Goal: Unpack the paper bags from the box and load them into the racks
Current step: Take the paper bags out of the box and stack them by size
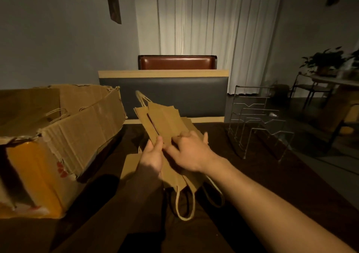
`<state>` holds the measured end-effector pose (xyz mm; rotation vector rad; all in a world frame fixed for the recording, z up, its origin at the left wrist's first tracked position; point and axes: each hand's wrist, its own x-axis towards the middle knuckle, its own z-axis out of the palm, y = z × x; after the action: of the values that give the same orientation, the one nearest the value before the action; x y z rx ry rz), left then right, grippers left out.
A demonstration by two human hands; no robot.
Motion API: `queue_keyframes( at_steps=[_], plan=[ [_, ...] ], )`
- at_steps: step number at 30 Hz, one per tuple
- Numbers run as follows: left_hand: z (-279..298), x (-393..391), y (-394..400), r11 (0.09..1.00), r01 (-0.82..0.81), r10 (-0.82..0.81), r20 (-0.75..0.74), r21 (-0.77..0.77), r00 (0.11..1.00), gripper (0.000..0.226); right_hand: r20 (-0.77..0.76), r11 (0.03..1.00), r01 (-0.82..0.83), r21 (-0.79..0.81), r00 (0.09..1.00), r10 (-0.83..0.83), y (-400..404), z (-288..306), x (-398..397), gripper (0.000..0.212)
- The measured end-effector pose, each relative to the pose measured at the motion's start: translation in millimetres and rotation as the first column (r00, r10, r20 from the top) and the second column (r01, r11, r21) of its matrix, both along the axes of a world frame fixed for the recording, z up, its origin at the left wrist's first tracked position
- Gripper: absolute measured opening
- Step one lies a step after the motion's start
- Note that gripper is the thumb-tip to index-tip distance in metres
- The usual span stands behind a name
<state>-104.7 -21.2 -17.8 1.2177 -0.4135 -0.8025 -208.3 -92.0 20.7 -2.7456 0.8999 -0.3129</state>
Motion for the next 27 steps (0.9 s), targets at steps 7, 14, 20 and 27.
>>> queue_keyframes(
  at_steps=[7,14,20,27],
  plan=[
    [-6,20,19,0.999,0.004,-0.007,0.078,0.042,0.997,0.037,0.427,0.79,0.055,0.61,0.817,-0.388,-47,-10,-26,0.07],
    [4,13,20,0.994,-0.011,0.009,0.019,0.107,1.0,0.036,0.426,0.363,-0.248,0.898,0.696,-0.578,-52,-24,-41,0.022],
    [16,29,26,0.936,0.013,-0.037,0.061,0.352,0.997,0.033,0.673,0.575,-0.351,0.739,0.423,-0.607,-67,9,-68,0.027],
    [18,31,21,0.942,0.023,-0.034,0.029,0.334,0.999,0.029,0.669,0.8,-0.112,0.589,0.622,-0.406,-48,68,-83,0.024]
  ],
)
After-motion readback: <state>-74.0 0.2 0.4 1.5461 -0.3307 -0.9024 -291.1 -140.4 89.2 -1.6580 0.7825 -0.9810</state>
